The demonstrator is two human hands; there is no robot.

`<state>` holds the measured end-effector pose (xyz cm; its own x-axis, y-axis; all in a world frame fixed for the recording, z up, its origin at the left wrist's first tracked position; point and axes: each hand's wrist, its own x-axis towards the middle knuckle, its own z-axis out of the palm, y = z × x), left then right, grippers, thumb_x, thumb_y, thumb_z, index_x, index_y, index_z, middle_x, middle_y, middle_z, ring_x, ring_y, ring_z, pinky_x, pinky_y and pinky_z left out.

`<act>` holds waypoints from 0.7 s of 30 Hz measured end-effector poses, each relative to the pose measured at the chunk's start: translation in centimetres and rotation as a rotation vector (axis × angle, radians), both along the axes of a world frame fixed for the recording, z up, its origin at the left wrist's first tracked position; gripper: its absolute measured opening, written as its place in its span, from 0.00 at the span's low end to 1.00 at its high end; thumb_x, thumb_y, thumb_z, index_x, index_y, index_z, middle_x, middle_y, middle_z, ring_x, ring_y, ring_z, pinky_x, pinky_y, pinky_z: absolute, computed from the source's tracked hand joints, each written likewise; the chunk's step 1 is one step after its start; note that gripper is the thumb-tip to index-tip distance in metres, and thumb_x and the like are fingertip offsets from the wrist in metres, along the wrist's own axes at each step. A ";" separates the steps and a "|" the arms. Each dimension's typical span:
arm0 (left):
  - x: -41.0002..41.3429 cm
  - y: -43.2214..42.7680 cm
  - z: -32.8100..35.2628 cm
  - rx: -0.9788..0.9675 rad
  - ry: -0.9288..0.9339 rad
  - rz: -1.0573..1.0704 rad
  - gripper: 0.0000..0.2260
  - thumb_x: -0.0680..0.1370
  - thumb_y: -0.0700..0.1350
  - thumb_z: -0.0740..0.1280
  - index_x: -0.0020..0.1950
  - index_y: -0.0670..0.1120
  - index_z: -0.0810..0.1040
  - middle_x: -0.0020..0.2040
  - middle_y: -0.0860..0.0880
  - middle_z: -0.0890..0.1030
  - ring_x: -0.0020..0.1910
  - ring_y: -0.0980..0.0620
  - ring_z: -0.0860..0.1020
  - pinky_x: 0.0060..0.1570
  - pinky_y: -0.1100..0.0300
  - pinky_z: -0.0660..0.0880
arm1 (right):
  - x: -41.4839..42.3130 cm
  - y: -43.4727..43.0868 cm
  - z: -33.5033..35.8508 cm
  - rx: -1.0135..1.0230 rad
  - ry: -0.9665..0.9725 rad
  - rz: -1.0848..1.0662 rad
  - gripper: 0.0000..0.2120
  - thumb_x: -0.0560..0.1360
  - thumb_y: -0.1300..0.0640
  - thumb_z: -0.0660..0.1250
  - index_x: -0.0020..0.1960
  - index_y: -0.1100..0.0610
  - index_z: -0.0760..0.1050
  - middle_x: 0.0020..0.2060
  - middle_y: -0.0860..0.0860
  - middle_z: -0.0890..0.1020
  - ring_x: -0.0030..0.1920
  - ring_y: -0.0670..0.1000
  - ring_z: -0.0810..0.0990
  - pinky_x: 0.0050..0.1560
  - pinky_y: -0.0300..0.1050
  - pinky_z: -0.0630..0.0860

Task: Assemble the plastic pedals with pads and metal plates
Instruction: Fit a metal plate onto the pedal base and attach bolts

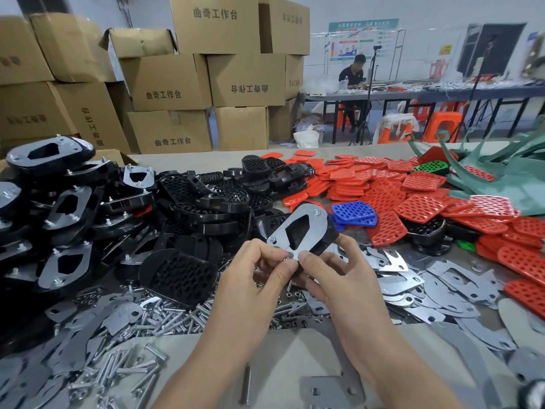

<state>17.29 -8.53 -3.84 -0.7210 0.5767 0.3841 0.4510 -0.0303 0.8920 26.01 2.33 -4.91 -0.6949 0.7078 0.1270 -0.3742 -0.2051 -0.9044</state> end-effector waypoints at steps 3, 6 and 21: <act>0.1 0.0 0.1 0.025 -0.023 -0.004 0.07 0.73 0.53 0.72 0.42 0.53 0.77 0.41 0.54 0.83 0.35 0.56 0.78 0.36 0.68 0.72 | 0.0 -0.2 0.2 0.081 -0.033 -0.035 0.17 0.71 0.57 0.76 0.59 0.49 0.78 0.45 0.54 0.87 0.48 0.57 0.88 0.51 0.50 0.84; -0.1 0.0 0.1 0.024 -0.004 -0.016 0.07 0.73 0.53 0.73 0.41 0.53 0.77 0.41 0.55 0.83 0.35 0.58 0.78 0.36 0.69 0.71 | 0.0 -0.3 0.3 0.137 -0.054 -0.064 0.19 0.70 0.55 0.76 0.59 0.47 0.77 0.47 0.54 0.86 0.49 0.57 0.87 0.52 0.51 0.84; -0.2 -0.1 0.0 0.013 0.174 -0.023 0.10 0.80 0.43 0.68 0.50 0.60 0.82 0.47 0.57 0.80 0.48 0.54 0.79 0.47 0.68 0.72 | 0.0 -0.1 0.4 -0.026 0.026 -0.011 0.14 0.76 0.65 0.73 0.60 0.53 0.77 0.42 0.54 0.87 0.46 0.52 0.88 0.42 0.36 0.81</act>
